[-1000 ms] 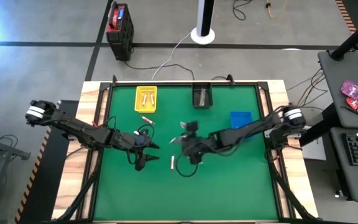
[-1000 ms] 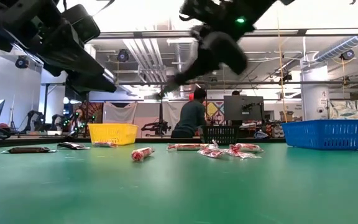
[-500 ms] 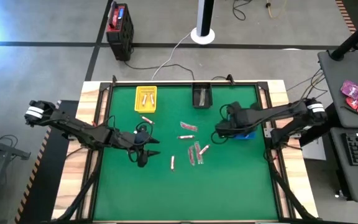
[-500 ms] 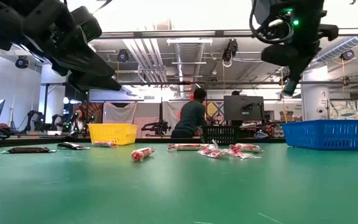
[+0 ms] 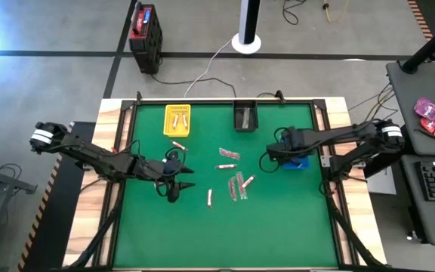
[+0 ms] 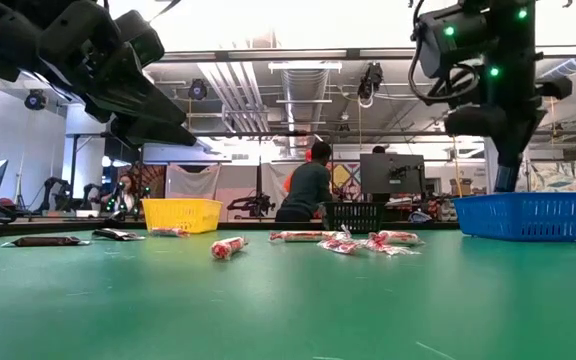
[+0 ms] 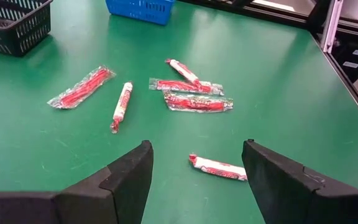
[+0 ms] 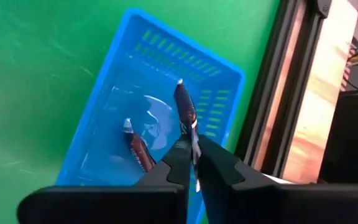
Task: Sort candy by brand, put in halloween buckets
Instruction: Put the brown chocolate into the blue basket, then put the pink candy into the yellow basket
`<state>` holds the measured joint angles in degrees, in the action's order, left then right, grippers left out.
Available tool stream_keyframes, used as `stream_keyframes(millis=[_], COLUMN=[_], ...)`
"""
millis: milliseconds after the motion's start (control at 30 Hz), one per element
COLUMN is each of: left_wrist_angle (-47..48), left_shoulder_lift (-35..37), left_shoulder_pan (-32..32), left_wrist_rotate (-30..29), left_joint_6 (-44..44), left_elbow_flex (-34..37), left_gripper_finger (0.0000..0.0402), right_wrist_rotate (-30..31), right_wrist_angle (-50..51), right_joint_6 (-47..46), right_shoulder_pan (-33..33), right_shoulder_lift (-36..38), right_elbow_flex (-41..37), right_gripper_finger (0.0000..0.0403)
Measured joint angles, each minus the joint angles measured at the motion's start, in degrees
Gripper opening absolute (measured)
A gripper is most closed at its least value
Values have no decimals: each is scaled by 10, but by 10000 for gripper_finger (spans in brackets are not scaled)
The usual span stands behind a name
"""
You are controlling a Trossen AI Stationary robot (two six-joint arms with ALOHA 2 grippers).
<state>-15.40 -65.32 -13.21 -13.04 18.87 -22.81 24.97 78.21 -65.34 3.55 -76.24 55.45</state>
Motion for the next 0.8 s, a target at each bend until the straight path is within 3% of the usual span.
stream_keyframes(millis=[300,500,633,800], left_wrist_angle=[0,-35,-23,75], left_shoulder_lift=[0,0,0,-22], left_shoulder_pan=[1,9,31,60], left_wrist_rotate=[-1,-2,-1,0], left_joint_6=[-4,-31,-52,-129], left_elbow_flex=[0,0,-26,-109], left_gripper_finger=[230,230,230,230], right_wrist_rotate=[2,51,94,86], right_wrist_angle=[-12,-29,-106,-316], right_joint_6=[5,24,105,309], right_shoulder_pan=[0,-14,-38,-70], right_shoulder_lift=[0,1,1,15], right_elbow_flex=[6,42,73,75], right_gripper_finger=[93,131,145,155])
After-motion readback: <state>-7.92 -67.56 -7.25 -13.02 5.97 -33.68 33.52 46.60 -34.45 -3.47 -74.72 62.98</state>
